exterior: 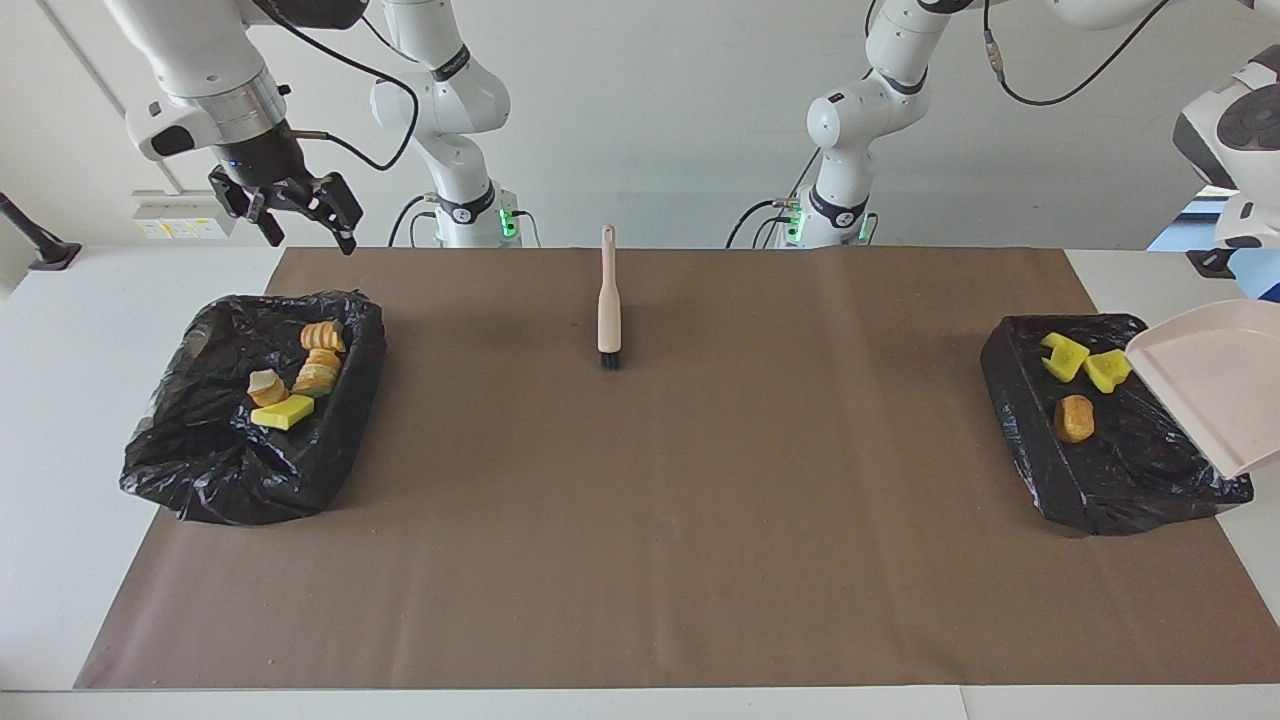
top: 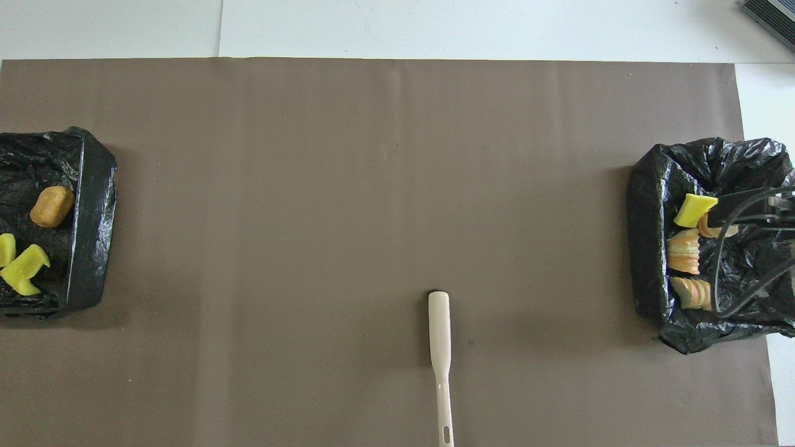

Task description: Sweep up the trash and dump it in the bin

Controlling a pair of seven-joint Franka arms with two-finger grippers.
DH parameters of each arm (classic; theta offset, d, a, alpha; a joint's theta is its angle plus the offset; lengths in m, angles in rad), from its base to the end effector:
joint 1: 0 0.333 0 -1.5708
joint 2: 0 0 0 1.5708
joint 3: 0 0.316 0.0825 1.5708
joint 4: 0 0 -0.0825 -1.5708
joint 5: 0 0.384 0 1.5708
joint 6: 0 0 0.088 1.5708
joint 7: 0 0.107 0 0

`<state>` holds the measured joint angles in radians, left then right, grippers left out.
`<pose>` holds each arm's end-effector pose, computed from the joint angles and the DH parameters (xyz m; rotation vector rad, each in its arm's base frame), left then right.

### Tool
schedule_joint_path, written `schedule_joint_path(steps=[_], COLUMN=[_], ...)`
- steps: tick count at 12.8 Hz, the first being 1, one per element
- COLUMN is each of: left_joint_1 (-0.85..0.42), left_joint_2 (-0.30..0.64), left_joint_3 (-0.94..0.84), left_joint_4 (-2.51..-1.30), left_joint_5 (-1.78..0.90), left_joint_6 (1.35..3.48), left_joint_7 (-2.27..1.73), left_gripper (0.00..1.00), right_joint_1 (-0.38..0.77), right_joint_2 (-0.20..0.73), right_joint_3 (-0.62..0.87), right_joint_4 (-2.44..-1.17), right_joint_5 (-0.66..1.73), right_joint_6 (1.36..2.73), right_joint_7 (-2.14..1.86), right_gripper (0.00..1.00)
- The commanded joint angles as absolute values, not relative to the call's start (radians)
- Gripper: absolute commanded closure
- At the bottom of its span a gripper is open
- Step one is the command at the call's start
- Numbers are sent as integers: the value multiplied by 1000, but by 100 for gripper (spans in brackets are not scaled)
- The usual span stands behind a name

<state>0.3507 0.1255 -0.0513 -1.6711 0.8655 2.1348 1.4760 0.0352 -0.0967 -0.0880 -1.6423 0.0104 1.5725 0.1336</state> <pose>0.5974 0.2209 0.5736 -1.6908 1.6254 0.5185 0.5236 -0.0290 0.6429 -3.1079 0.2898 -0.0402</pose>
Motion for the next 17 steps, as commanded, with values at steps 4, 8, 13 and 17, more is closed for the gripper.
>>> schedule_joint_path(steps=[4,8,13,17], left_joint_1=[229,62,-178,-386], left_joint_2=[117,120,140,222], left_joint_3=[-41,-44,-44,-41], left_joint_4=[-1680,-1709,-1738,-1709], left_joint_5=[513,369,122,0], left_joint_6=[1955,1830,1770,1860], left_joint_7=[1389,1041,342,-139], left_gripper=[100,100,100,100], right_joint_1=[29,37,37,37], right_joint_2=[-115,-117,-117,-117], right_joint_3=[-91,-86,-80,-80], right_joint_4=[-1666,-1663,-1663,-1663], right_joint_5=[-5,2,11,11], right_joint_6=[1605,1572,1572,1572], right_joint_7=[14,21,20,21], right_gripper=[0,0,0,0])
